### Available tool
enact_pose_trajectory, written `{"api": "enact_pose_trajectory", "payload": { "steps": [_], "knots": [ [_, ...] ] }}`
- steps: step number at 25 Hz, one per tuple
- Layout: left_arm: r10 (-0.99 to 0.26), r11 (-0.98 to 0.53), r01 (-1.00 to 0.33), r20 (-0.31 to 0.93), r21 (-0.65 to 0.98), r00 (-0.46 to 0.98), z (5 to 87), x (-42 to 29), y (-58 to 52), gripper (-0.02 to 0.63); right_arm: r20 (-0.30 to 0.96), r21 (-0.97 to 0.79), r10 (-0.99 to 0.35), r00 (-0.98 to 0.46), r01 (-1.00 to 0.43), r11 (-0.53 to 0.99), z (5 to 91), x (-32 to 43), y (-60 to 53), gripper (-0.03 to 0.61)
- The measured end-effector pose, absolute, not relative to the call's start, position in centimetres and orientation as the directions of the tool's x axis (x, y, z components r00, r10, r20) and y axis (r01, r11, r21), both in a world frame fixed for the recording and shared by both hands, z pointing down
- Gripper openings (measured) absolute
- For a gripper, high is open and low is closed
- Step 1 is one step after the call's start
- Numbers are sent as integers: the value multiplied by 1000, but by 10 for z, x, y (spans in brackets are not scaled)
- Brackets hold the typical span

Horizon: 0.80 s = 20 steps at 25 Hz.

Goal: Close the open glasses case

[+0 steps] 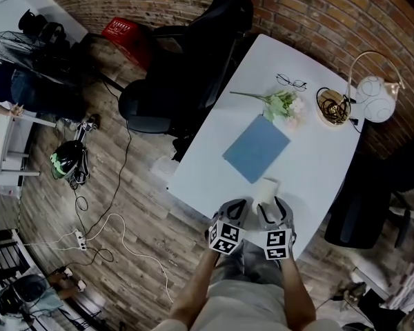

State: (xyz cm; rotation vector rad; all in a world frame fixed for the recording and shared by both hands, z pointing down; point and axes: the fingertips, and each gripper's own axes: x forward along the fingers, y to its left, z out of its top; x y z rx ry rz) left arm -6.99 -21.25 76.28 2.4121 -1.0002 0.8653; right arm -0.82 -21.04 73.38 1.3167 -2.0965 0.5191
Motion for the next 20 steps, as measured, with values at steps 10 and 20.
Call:
{"api": "enact_pose_trajectory", "payload": {
  "steps": [10,20],
  "knots": [
    [-579,-663,-745,585,68,568,707,-82,-219,3,595,17,-739,-315,-915,404,682,-3,-212,239],
    [-639,-677,-736,491,6,592,646,-86,-209,3,511,57,-813,-278,-933,355,624,11,-193,239]
  ]
}}
